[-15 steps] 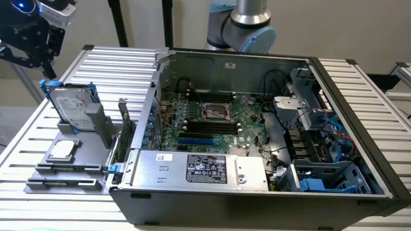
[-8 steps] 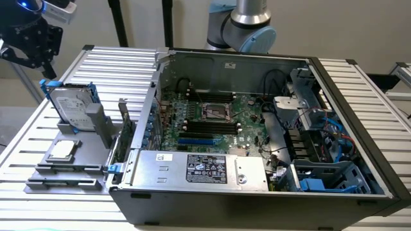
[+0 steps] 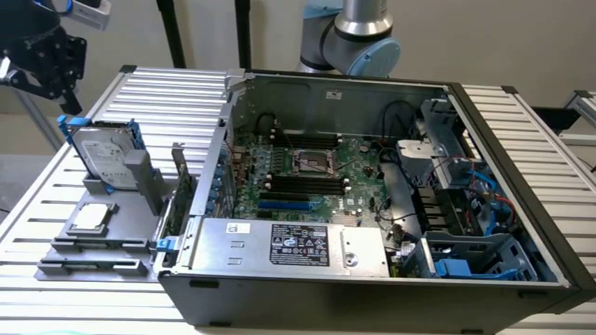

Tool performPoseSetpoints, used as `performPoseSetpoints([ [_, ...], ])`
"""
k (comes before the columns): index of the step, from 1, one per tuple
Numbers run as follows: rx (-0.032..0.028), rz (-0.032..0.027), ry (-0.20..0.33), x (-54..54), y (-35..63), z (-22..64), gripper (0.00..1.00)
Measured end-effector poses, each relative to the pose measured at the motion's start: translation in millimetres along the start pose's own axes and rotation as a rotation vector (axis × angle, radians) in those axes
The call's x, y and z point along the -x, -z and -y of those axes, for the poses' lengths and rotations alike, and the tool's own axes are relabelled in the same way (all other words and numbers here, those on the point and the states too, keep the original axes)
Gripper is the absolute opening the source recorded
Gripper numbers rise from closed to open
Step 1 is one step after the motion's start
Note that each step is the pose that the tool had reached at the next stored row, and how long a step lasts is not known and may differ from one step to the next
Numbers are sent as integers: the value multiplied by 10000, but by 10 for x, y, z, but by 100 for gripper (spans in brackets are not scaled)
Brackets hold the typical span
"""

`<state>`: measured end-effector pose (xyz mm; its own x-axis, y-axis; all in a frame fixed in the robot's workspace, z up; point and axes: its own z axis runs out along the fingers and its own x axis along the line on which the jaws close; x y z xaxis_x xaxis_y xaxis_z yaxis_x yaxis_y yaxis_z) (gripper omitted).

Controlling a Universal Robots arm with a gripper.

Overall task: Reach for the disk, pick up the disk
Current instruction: 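Pick up the disk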

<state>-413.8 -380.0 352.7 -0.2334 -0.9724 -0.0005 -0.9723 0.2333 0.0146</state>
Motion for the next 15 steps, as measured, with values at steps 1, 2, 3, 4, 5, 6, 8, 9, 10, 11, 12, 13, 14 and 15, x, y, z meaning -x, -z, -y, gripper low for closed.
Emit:
performPoseSetpoints([
  [1,0,-1,186,0,-1,0,11],
  [2,1,-3,365,0,-1,0,11],
  [3,1,-4,536,0,-2,0,11],
  [4,1,-4,702,1,-3,0,11],
  [5,2,-4,874,1,-4,0,11],
  [6,2,-5,1023,2,-6,0,11],
  [8,2,-2,1278,7,-9,-2,11],
  [9,3,-3,1389,10,-10,-4,11],
  [10,5,-5,1490,14,-10,-5,11],
  [11,5,-6,1573,22,-12,-9,11],
  [12,2,-6,1640,30,-13,-14,11],
  [13,2,-7,1704,37,-14,-20,11],
  [14,4,-9,1765,37,-13,-29,11],
  [15,5,-10,1809,35,-13,-34,11],
])
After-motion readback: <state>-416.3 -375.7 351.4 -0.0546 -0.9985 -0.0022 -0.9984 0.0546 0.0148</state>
